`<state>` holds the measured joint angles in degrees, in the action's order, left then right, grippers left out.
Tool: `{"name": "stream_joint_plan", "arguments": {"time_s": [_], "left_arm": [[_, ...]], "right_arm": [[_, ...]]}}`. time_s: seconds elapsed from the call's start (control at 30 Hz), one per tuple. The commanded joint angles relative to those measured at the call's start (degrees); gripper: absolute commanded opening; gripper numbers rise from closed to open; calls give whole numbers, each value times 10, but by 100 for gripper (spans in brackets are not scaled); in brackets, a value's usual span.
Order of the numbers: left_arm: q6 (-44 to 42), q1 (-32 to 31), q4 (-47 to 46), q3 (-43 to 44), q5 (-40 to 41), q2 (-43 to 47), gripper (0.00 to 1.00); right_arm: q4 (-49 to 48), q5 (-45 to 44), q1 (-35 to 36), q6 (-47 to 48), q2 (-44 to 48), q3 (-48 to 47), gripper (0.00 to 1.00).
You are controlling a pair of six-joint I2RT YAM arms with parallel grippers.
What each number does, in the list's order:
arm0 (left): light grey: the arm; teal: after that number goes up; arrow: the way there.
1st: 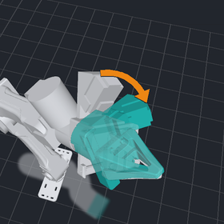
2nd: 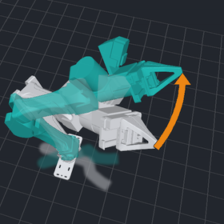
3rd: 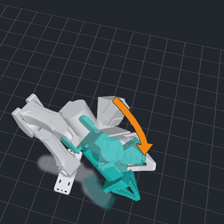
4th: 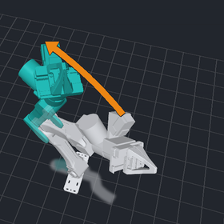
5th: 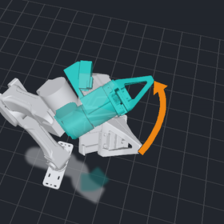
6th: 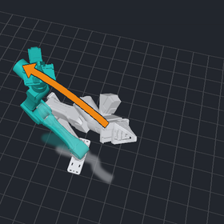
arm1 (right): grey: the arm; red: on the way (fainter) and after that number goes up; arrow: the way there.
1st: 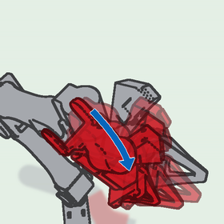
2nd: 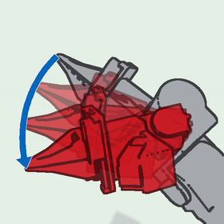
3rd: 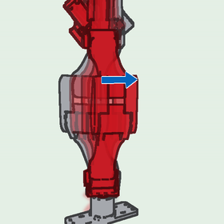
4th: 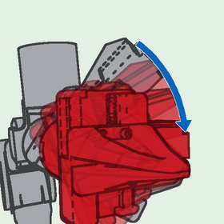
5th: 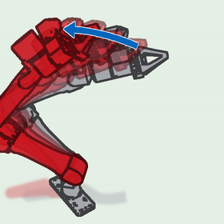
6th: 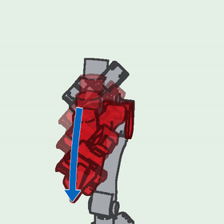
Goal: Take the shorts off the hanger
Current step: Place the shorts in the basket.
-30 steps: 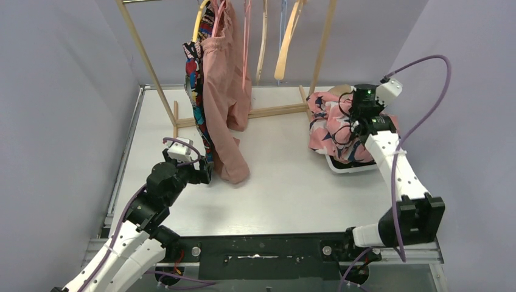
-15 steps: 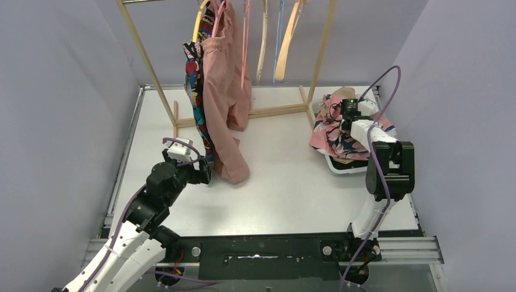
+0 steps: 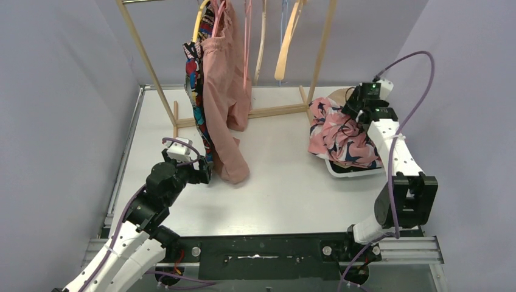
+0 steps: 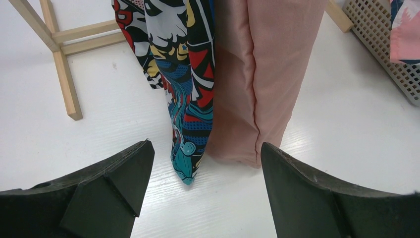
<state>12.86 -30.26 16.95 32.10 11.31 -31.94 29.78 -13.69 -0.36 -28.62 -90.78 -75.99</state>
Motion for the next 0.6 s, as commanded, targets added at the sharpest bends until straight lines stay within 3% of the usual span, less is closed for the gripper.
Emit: {"name": "stream_joint_plan", "arguments": {"time_s": [0.0,0.1,0.23,0.37,0.57], "left_arm": [[-6,5,-18,18,-17,6,80],[-5,5,-19,18,-17,7,79],[-6,5,-20,18,-18,5,79],[-6,6,-17,19,-16,4,79],[-5,7,-22,15,-8,16,79]], "right_arm": [[25,100,-3,30,58,-58,66],[5,168,-2,18,78,-37,63],[-101,255,17,-9,73,61,54],[-71,232,31,-25,-45,86,34],[-116,149,33,-48,-120,167,33]]}}
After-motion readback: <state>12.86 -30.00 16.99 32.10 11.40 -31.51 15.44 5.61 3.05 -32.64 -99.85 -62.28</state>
